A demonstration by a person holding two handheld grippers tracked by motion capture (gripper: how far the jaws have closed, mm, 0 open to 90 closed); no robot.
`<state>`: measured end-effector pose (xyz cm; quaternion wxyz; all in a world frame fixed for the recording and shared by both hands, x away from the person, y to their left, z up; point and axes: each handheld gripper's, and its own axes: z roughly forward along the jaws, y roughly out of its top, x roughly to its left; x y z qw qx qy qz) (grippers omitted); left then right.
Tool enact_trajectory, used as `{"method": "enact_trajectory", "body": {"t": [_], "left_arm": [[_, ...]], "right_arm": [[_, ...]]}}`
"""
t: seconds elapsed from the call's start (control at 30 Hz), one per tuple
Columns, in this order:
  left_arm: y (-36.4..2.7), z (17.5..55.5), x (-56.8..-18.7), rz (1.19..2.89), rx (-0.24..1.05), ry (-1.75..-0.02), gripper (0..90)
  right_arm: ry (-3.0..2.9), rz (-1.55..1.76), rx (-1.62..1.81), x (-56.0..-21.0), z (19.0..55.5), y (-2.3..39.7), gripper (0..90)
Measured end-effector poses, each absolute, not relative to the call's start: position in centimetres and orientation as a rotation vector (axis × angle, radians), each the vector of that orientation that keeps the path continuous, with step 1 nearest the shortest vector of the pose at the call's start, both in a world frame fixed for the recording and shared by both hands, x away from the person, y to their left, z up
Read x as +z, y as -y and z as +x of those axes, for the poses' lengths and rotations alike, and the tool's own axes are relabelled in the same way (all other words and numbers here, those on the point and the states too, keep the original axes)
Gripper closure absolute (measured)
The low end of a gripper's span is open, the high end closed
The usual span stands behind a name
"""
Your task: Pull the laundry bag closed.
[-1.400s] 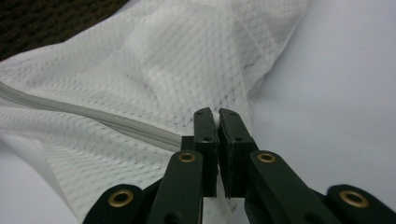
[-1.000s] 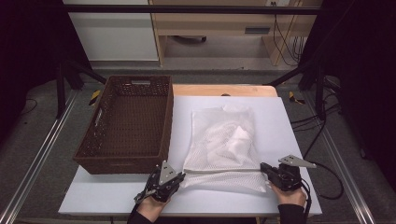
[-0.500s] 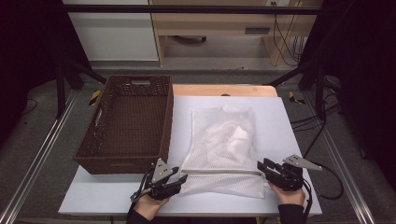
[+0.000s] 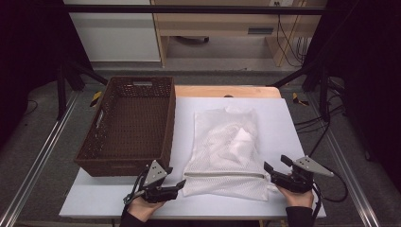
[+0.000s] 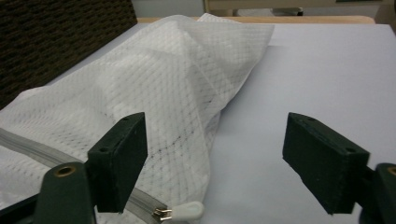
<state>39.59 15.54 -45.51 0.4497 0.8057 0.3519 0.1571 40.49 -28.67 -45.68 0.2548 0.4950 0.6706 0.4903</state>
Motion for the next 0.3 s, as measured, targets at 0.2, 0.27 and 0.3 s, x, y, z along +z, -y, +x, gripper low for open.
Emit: {"method": "enact_trajectory", "body": {"t": [0.2,0.27,0.3], "left_arm": [[-16.3,39.5,-45.7,2.010,0.400,-0.866,30.3],[-16.6,39.5,-45.7,2.013,0.393,-0.863,29.8],[-16.7,39.5,-45.8,2.015,0.388,-0.863,29.8]], "right_arm": [[-1.810,1.355,1.301,-45.9,40.5,29.1,17.1],[-1.818,1.353,1.291,-46.0,40.5,29.1,16.9],[-1.821,1.357,1.287,-46.0,40.5,29.1,16.9]]}}
